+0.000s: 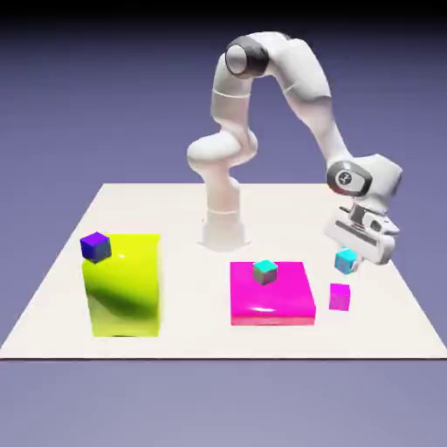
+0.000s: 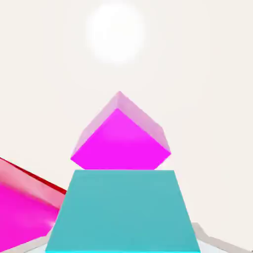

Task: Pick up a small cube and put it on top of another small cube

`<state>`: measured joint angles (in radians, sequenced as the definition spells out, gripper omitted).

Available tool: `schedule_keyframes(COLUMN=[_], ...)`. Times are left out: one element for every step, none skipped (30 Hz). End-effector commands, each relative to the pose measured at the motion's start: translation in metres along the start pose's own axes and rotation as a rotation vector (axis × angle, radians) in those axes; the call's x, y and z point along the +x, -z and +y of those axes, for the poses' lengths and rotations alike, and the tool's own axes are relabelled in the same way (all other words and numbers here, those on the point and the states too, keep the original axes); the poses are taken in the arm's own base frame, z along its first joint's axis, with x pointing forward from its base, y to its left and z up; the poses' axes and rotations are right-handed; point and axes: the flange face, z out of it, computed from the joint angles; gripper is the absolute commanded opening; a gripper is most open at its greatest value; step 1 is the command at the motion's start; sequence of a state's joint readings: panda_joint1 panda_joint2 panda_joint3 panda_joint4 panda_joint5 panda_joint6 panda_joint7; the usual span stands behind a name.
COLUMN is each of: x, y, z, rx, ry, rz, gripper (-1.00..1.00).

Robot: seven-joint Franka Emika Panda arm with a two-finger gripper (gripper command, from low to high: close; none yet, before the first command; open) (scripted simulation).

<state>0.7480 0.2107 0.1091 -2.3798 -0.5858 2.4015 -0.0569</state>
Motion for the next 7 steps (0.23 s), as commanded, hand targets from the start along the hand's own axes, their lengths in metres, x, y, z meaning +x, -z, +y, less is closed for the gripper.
schedule_keyframes(x=[0.002, 0.003, 0.003, 0.003, 0.003, 0.003, 0.003], y=[-0.016, -0.032, -0.048, -0.053, -0.053, -0.053, -0.037], z=[-0.001, -0.002, -0.004, -0.005, -0.005, -0.005, -0.003], rx=[-0.002, -0.002, 0.000, 0.000, 0.000, 0.000, -0.001], ry=[-0.001, 0.000, 0.001, 0.001, 0.001, 0.001, 0.000], rz=[0.001, 0.001, 0.001, 0.001, 0.001, 0.001, 0.001], gripper=[-1.00, -1.00, -1.00, -1.00, 1.00, 1.00, 1.00])
